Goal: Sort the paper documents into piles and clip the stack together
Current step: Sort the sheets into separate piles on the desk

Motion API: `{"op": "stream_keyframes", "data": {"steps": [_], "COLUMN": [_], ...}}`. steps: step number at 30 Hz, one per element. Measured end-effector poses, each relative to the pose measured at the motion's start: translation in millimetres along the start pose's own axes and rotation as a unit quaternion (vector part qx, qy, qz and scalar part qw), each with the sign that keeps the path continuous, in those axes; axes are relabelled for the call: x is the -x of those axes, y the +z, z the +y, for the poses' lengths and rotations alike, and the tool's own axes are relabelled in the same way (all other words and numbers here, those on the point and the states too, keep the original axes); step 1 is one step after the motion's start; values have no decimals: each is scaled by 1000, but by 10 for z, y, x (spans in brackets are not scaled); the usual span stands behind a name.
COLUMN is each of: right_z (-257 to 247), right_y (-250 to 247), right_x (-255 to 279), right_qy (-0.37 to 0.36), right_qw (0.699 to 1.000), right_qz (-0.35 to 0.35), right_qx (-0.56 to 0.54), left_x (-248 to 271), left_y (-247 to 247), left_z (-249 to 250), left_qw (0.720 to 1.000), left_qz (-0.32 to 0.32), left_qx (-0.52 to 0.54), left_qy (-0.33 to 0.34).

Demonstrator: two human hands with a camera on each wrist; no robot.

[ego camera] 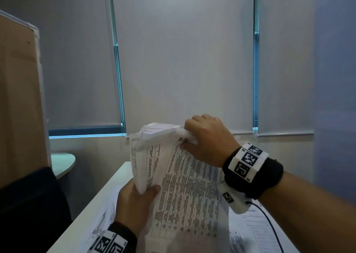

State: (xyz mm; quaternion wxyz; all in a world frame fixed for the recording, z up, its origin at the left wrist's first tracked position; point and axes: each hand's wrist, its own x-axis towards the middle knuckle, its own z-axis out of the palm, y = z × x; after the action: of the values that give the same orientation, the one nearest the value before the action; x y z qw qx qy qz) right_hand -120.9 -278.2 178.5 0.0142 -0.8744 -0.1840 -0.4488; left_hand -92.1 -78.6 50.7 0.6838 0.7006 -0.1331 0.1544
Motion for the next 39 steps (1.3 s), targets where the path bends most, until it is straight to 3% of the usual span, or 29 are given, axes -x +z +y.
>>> {"op": "stream_keyframes", "data": {"steps": [3, 5, 7, 9, 10, 12, 16, 19, 22, 26, 31, 35, 39], "right_z": [164, 281, 317, 292, 256, 150, -59, -181, -192, -87, -128, -155, -63], "right_y": [192, 336, 505, 726, 828, 978, 1029, 911, 877, 879, 852, 814, 871], "right_x": [175, 326, 493, 679, 751, 827, 737, 613, 629, 788, 702, 617, 804], "right_qy": [139, 280, 407, 433, 420, 405, 416, 365, 344, 341, 335, 329, 339], "right_qw": [983, 943, 850, 741, 717, 721, 794, 818, 818, 784, 757, 775, 786], "right_qz": [110, 109, 36, -33, -43, -27, 61, 94, 75, 59, 64, 88, 64], "right_qx": [-53, -142, -332, -512, -554, -561, -438, -435, -456, -515, -557, -532, -512], "left_x": [-32, -65, -82, -91, -87, -76, -59, -74, -127, -258, -407, -449, -444], "left_y": [-45, -101, -139, -140, -128, -78, 42, 94, 22, -189, -67, 62, -47], "left_z": [-17, -43, -63, -85, -101, -159, -205, -143, -143, -123, -9, 143, -47], "left_qw": [1000, 998, 995, 994, 995, 996, 999, 999, 999, 994, 993, 996, 996], "left_qz": [15, 35, 49, 41, 34, 31, 21, -20, -19, 43, 46, 44, 52], "left_qx": [24, 46, 81, 85, 75, 64, 28, 11, 27, 100, 105, 79, 72], "left_qy": [-8, -20, -40, -47, -50, -61, -37, -26, -27, -26, -40, 2, -31]}}
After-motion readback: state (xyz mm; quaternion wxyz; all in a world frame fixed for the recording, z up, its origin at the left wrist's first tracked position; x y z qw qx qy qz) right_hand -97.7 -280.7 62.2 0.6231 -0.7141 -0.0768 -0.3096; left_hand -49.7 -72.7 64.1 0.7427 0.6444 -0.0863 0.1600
